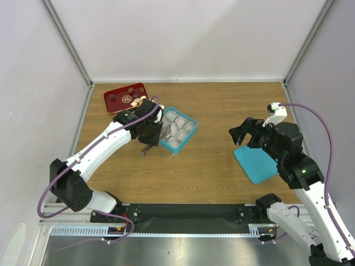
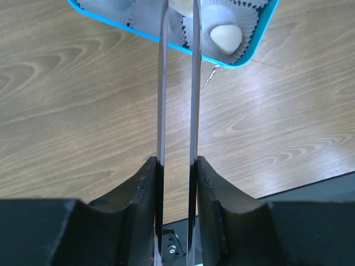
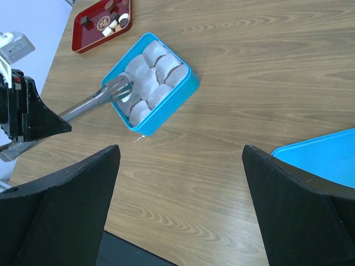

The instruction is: Pack the chocolate

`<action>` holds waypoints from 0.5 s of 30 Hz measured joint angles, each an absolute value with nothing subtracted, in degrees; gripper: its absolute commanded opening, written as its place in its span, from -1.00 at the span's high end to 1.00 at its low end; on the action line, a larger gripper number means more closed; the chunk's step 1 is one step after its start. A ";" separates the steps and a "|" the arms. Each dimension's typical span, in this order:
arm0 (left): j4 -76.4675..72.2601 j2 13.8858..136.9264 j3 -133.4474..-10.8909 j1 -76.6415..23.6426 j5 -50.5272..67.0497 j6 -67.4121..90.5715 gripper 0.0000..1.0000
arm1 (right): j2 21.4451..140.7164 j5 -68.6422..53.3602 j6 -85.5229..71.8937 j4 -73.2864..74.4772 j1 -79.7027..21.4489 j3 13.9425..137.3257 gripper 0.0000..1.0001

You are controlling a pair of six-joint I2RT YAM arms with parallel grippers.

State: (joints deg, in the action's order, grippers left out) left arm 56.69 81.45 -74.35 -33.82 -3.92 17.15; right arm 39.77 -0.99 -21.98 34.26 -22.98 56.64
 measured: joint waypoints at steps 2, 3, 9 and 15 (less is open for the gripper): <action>56.64 81.45 -73.91 -34.00 -4.32 17.15 0.29 | 39.77 -1.02 -22.04 34.28 -22.98 56.64 -1.00; 56.69 81.45 -73.78 -34.04 -4.43 17.17 0.28 | 39.77 -1.15 -22.09 34.28 -22.98 56.64 -0.99; 56.21 81.45 -73.03 -34.13 -5.04 17.54 0.22 | 39.70 -1.39 -22.28 34.54 -22.98 56.64 -0.99; 56.07 81.62 -72.97 -34.13 -5.96 17.56 0.19 | 39.62 -1.39 -22.33 34.61 -22.98 56.64 -0.99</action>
State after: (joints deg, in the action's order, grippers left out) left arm 56.07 81.62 -72.97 -34.13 -5.96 17.56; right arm 39.62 -1.39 -22.33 34.61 -22.98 56.64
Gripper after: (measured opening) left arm 0.407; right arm 0.994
